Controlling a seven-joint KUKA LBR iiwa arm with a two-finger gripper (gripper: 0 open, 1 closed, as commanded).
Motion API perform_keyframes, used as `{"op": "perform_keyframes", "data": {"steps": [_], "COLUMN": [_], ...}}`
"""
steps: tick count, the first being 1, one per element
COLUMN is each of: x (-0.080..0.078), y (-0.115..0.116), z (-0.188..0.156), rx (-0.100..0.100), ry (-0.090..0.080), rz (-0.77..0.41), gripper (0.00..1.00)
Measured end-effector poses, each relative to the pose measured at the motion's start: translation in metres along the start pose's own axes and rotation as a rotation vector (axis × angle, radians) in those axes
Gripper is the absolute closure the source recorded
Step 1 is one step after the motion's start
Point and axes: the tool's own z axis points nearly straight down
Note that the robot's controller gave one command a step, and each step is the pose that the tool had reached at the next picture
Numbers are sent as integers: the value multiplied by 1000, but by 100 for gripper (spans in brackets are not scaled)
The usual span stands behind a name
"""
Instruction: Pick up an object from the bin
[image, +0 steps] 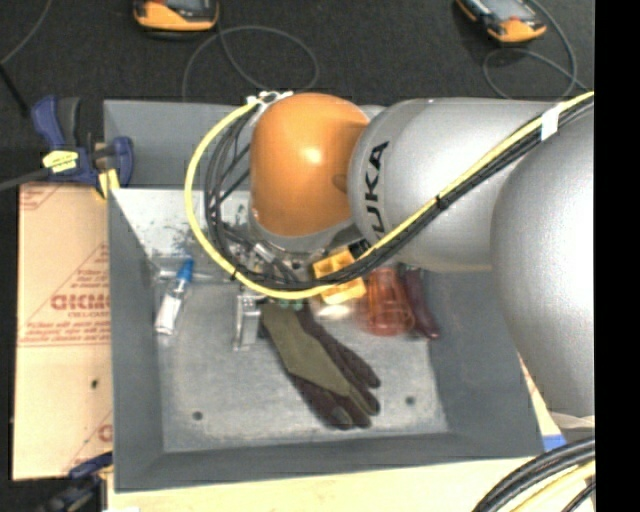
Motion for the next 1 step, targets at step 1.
{"op": "perform_keyframes", "data": {"steps": [1], "x": [-1], "y": [-1], "z": [-5], "rx": [-1], "ry": [-7], "rz": [4], "gripper": [0]}}
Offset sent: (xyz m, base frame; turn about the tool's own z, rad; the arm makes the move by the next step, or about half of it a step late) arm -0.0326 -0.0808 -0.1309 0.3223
